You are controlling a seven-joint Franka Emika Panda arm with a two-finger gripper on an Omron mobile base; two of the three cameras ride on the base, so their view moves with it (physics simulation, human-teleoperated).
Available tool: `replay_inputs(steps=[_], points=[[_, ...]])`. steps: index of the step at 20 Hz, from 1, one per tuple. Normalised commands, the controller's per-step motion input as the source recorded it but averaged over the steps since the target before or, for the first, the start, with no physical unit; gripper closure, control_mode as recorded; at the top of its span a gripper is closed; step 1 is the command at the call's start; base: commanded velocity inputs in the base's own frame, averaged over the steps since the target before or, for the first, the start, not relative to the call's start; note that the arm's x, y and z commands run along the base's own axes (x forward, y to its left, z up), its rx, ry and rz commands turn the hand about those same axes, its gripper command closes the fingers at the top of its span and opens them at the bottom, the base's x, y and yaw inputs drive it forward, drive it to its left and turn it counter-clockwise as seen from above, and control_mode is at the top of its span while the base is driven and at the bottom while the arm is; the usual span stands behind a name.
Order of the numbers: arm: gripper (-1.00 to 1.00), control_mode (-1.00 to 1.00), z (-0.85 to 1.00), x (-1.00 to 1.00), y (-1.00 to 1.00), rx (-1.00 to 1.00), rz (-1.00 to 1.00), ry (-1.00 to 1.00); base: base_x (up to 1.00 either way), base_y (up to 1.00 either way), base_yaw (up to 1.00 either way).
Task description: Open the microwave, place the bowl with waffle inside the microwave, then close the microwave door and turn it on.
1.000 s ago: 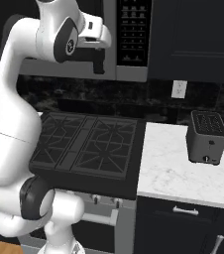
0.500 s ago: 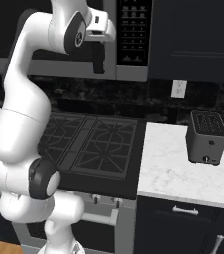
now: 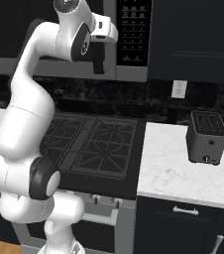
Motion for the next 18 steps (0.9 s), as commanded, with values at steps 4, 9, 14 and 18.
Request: replay_inputs(steps=[4,9,14,18], points=[[-1.0,-1.0,0.0,0.41,0.0,0.0,0.0,0.0,0.0,0.0,0.0],[-1.0,-1.0,0.0,0.37,0.0,0.0,0.0,0.01,0.0,0.0,0.0],[-1.0,-1.0,0.0,0.46,0.0,0.0,0.0,0.0,0.0,0.0,0.0],[-1.0,-1.0,-0.08,0.51,0.0,0.0,0.0,0.0,0.0,0.0,0.0]])
